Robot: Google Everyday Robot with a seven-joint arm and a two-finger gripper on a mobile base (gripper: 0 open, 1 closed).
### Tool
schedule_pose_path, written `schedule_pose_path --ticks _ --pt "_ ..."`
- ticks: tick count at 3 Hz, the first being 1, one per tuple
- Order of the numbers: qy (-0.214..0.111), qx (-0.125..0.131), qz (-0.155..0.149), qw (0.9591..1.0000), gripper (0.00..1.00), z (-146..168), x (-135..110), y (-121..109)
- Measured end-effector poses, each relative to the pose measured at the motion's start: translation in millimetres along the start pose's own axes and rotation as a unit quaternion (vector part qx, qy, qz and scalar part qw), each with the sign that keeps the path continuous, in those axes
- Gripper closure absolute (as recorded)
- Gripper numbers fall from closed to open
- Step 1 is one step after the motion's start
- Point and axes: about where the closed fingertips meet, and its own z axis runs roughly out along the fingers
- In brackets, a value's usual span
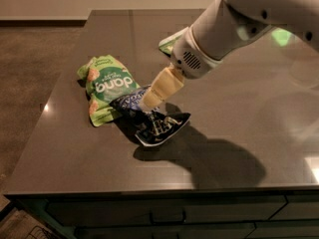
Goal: Move blue chip bag near green rice chip bag
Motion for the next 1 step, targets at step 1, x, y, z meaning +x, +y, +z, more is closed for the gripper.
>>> schedule_pose_path --ticks 1 --pt "0.0 0.0 0.0 1.0 0.0 0.0 0.0 0.1"
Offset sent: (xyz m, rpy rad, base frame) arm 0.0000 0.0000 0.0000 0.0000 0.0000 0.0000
